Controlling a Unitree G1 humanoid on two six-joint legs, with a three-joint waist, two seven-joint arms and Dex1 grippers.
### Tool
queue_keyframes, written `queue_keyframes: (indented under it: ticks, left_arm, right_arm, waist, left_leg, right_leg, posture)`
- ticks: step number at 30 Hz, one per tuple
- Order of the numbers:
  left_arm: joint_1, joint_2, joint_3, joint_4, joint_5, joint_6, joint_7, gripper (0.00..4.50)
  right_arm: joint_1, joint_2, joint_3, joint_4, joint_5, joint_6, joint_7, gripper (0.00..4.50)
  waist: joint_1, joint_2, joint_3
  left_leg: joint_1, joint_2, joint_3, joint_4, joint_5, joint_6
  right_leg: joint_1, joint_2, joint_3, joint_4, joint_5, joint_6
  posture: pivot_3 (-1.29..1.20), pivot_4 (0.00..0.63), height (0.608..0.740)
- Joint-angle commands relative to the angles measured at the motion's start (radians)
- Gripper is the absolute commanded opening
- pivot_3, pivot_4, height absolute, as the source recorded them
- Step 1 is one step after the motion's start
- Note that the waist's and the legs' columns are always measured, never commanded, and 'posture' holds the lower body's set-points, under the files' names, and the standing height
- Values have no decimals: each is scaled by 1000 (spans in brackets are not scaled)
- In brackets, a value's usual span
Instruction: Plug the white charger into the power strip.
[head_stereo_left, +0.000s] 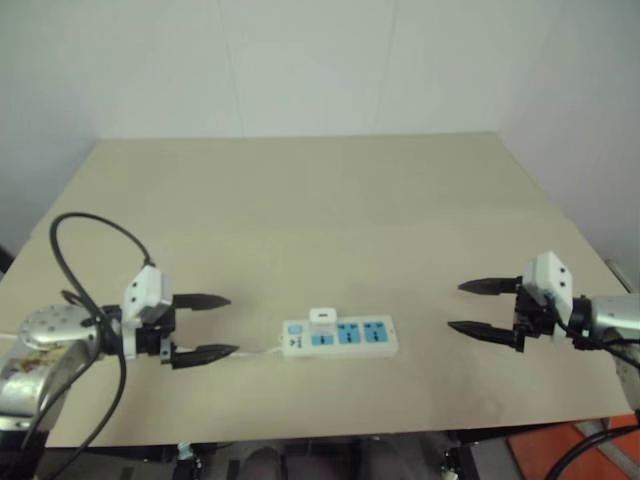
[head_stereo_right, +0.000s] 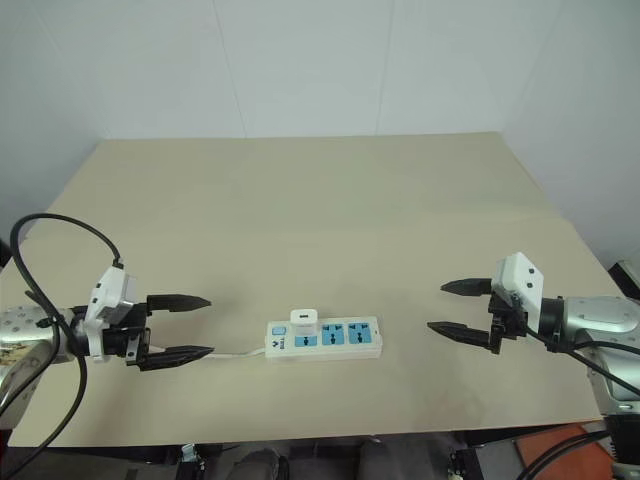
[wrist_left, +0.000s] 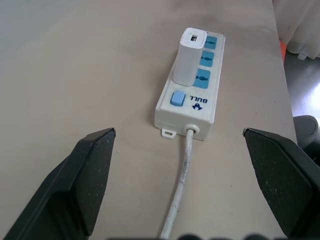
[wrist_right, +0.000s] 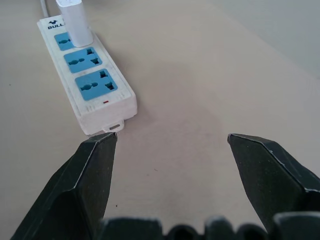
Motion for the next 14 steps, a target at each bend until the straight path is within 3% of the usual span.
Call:
queue_keyframes:
  ticks: [1, 14]
  left_arm:
    - [-13, 4, 2, -19, -12, 3, -1, 4460]
    - [-26, 7, -13, -18, -11, 1, -6, 4460]
  right_arm:
    - [3, -21, -24, -32, 4, 5, -5, 4168]
    - [4, -18, -12, -42, -8, -5, -1, 4168]
  waist:
    - [0, 0, 0]
    - [0, 0, 0]
  left_leg:
    - [0, 0, 0, 0, 0, 0]
    - [0, 0, 0, 0, 0, 0]
  right_leg:
    - [0, 0, 0, 0, 0, 0]
    - [0, 0, 0, 0, 0, 0]
  posture:
    - [0, 150, 740]
    - [0, 150, 740]
